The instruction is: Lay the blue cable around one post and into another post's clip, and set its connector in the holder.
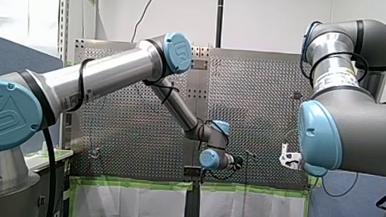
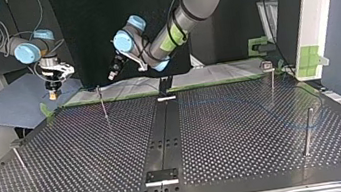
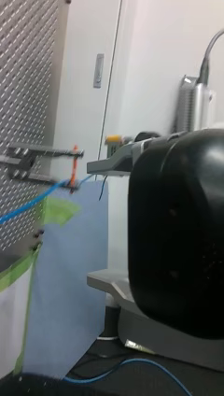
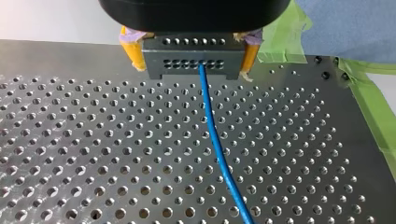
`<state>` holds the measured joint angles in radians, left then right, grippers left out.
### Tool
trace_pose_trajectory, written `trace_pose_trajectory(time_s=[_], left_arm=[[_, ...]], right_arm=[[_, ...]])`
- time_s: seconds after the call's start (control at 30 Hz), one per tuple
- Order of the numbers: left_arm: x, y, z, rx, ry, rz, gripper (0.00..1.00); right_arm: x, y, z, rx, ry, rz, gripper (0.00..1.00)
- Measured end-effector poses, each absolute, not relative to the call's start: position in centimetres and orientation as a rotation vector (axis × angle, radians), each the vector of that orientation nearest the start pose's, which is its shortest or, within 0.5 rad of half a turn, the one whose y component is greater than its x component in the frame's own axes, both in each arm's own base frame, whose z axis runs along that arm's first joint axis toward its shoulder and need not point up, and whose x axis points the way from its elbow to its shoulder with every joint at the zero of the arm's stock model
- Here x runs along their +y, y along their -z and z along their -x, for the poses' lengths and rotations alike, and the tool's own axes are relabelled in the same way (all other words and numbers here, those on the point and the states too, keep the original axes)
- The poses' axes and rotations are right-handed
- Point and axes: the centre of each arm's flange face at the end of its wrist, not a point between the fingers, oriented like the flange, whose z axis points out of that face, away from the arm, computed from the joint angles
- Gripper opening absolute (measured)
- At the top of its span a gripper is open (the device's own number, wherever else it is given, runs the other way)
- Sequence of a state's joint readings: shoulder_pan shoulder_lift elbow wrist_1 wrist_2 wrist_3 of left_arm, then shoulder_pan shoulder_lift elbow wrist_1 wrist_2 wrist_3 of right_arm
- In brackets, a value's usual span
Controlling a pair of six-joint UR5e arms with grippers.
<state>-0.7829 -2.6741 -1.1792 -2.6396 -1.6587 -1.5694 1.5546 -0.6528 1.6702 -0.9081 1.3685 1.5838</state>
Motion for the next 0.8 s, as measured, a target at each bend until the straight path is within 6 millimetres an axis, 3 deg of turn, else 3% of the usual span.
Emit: trace_pose_trajectory(time_s=[0.2,0.8], left_arm=[[-62.9,0.5,-43.6,1.671,0.495,-0.633,1.0],[-63.1,0.2,-43.3,1.673,0.466,-0.593,1.0]], right_arm=[[-63.2,2.3,-14.3,-1.218,-1.312,-1.416,0.0],[-63.2,2.5,-14.4,-1.23,-1.331,-1.413,0.0]])
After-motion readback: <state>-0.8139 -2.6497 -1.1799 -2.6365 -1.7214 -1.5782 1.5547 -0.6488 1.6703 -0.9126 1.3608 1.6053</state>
